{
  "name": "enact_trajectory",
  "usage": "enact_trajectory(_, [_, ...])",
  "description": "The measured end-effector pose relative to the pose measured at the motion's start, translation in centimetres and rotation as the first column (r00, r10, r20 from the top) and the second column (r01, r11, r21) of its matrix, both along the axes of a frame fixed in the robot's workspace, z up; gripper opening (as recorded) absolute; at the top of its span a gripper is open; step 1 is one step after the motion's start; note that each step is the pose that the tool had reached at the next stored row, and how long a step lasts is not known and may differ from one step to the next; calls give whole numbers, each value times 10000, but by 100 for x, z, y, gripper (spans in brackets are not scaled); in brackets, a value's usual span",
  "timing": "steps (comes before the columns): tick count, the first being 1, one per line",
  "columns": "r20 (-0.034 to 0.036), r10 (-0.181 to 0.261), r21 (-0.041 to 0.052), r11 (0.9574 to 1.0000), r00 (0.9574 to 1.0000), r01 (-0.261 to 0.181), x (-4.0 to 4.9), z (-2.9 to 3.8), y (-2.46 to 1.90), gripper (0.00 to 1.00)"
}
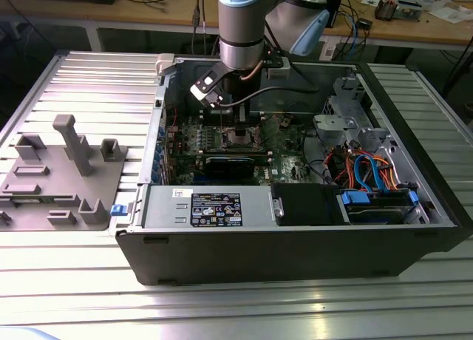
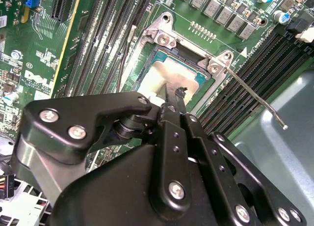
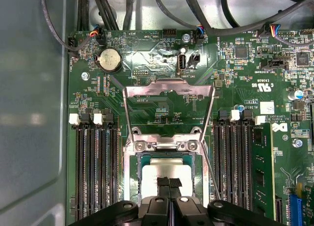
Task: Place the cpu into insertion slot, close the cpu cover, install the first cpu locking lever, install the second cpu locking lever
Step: 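Close the cpu cover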
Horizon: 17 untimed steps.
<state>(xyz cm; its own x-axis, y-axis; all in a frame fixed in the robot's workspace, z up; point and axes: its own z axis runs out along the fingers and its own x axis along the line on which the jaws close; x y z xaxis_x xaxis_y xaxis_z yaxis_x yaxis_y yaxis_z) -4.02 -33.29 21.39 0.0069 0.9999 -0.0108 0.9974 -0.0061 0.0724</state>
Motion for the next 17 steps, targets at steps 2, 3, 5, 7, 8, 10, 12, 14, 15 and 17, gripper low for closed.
enact_trajectory(2, [-1,1,-1,10000,10000,-1,0,0,0,11])
enact_trajectory(3, [-2,1,0,10000,10000,-1,1,0,0,11])
enact_trajectory(5, [-161,0,2,10000,9999,0,18,0,0,11])
enact_trajectory(7, [-218,1,24,10000,9998,0,18,8,-1,11])
enact_trajectory(8, [-219,0,25,10000,9998,0,18,49,0,11])
enact_trajectory(10, [-217,1,26,10000,9998,0,19,111,0,11])
enact_trajectory(12, [-219,1,25,10000,9998,0,18,162,0,11])
enact_trajectory(14, [-218,1,25,10000,9998,-1,19,212,0,11])
enact_trajectory(15, [-219,1,26,10000,9998,0,19,216,0,11])
enact_trajectory(17, [-289,3,24,10000,9996,-2,23,217,0,11])
